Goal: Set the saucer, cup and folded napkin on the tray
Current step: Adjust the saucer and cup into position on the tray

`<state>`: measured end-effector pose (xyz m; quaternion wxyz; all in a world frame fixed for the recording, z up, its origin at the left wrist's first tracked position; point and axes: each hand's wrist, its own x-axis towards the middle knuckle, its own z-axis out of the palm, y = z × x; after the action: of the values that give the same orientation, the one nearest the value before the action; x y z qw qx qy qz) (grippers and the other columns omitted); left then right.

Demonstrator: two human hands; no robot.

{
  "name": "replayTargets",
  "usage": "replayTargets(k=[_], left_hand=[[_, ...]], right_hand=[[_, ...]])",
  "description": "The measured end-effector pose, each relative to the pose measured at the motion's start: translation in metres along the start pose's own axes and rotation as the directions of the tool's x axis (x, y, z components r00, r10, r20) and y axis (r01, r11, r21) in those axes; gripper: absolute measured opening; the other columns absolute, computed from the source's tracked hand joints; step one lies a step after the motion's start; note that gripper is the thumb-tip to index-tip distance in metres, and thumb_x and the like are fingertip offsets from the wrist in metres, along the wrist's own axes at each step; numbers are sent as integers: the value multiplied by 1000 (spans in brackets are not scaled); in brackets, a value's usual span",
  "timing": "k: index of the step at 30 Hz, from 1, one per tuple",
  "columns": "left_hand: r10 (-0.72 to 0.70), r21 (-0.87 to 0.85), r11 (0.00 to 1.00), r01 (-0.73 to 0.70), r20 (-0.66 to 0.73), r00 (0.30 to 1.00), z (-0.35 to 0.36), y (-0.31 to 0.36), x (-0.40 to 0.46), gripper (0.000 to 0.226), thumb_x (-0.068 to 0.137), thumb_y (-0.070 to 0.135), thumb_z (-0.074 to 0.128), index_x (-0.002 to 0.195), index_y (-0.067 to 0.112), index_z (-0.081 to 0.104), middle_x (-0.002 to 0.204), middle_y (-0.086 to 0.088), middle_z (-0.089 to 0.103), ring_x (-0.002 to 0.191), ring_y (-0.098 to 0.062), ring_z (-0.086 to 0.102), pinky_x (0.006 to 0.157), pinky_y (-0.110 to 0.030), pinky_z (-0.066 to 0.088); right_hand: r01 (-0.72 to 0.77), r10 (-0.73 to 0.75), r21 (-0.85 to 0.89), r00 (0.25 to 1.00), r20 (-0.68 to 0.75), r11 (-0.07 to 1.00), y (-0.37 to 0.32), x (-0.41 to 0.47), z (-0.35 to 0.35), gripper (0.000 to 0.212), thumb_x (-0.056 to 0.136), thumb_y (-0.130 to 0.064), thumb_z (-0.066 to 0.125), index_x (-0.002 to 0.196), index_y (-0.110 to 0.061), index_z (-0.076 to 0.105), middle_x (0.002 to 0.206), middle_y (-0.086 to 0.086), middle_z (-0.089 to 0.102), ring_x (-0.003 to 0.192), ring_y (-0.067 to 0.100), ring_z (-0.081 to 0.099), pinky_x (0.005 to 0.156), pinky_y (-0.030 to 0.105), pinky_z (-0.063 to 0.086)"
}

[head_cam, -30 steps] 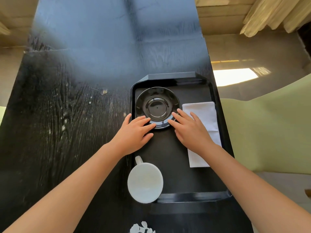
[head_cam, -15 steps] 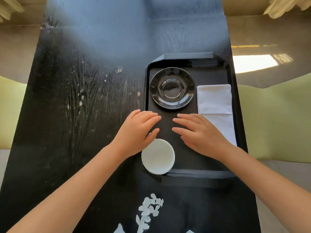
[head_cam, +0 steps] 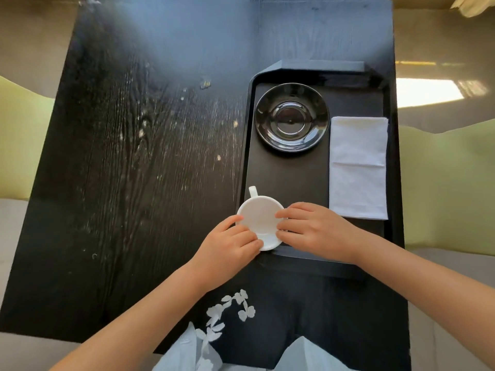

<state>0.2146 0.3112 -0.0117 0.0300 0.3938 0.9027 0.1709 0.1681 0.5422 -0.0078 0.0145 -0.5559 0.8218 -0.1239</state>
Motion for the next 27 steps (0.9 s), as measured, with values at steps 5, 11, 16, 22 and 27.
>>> replayTargets(k=[5, 11, 16, 22, 27], left_hand=[[1, 9, 1000, -1, -19, 1000, 0, -4, 3, 11, 75, 14, 77, 85, 15, 71, 81, 0, 72, 80, -15, 68, 96, -34, 46], [49, 5, 999, -49, -64, 997, 0, -12, 25, 19, 71, 7, 79, 89, 8, 72, 88, -6, 74, 94, -23, 70, 97, -38, 46], [37, 3, 999, -37, -63, 997, -2, -18, 49, 20, 71, 0, 78, 90, -1, 71, 92, -14, 73, 99, -32, 68, 95, -41, 47], [42, 12, 999, -42, -57, 997, -5, -26, 68, 20, 70, -2, 79, 88, -2, 71, 90, -15, 73, 99, -33, 67, 89, -40, 52], [33, -5, 999, -33, -59, 998, -5, -28, 71, 19, 71, 1, 79, 88, -1, 71, 91, -14, 73, 98, -32, 68, 90, -37, 50]], right_hand=[[-64, 63, -6, 995, -81, 998, -2, -1, 3, 24, 89, 0, 54, 72, -10, 67, 75, 3, 70, 86, 22, 67, 77, 34, 54], [-177, 167, -47, 972, -167, 983, 3, -16, 4, 16, 83, 2, 63, 74, -10, 67, 78, 3, 71, 87, 22, 67, 77, 35, 54], [-290, 270, -74, 941, -204, 954, 12, -21, 1, 13, 84, -2, 63, 75, -10, 68, 79, 3, 73, 89, 24, 69, 76, 36, 55], [-355, 333, -63, 914, -230, 933, 22, -20, -2, 7, 81, -5, 71, 75, -9, 69, 79, 6, 73, 89, 26, 69, 76, 34, 55], [-366, 347, -57, 913, -213, 929, 26, -20, -1, 4, 81, -5, 70, 78, -7, 70, 82, 8, 74, 90, 27, 69, 77, 36, 56]])
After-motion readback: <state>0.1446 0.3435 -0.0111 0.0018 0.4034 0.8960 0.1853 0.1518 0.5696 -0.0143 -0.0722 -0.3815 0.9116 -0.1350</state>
